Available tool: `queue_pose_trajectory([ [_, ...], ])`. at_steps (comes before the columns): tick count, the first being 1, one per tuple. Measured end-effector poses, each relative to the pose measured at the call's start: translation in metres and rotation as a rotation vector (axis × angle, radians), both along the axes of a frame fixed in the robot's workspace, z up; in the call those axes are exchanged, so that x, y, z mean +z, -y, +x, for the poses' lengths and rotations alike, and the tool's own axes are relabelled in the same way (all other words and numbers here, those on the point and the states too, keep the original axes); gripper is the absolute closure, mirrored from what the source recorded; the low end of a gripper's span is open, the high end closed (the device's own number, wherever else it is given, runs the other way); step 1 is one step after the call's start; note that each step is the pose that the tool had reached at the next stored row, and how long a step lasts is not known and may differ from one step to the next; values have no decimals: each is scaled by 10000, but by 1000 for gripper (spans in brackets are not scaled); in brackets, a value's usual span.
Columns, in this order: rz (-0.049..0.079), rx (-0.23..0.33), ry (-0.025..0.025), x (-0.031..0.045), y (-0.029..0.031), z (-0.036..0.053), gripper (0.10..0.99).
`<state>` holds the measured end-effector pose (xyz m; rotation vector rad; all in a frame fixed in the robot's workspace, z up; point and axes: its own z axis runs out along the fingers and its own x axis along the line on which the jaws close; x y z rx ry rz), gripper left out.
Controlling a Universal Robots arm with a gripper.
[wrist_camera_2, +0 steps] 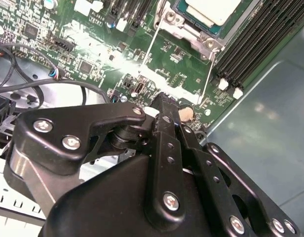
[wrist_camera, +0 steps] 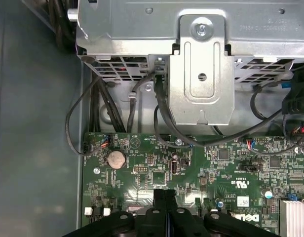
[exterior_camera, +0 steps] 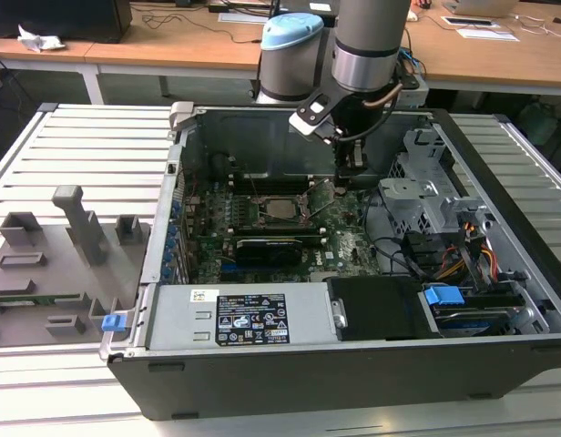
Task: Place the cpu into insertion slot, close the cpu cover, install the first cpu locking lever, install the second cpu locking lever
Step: 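Close the cpu cover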
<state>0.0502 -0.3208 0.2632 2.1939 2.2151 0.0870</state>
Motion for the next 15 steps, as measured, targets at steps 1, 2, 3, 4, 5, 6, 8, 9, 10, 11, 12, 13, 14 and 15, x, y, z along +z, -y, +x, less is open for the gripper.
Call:
queue_pose_trajectory([
  [1,-1,11,-1,-2,0,13,980],
  [2,-2,22,-1,-4,0,18,980],
  [3,-1,39,-1,-12,0,23,980],
  [4,-1,53,-1,-20,0,29,980],
  [5,0,73,0,-32,0,40,980],
  [6,-1,89,0,-42,0,53,980],
  [8,0,115,0,-61,0,66,980],
  [9,0,124,0,-71,0,68,980],
  [10,-1,130,0,-82,0,67,980],
  [11,-1,138,-2,-100,1,68,980],
  [12,-3,145,-7,-112,7,68,980],
  [13,-2,148,-8,-118,12,67,980],
  [14,-1,153,-8,-121,15,65,980],
  [15,-2,166,-9,-126,21,51,980],
])
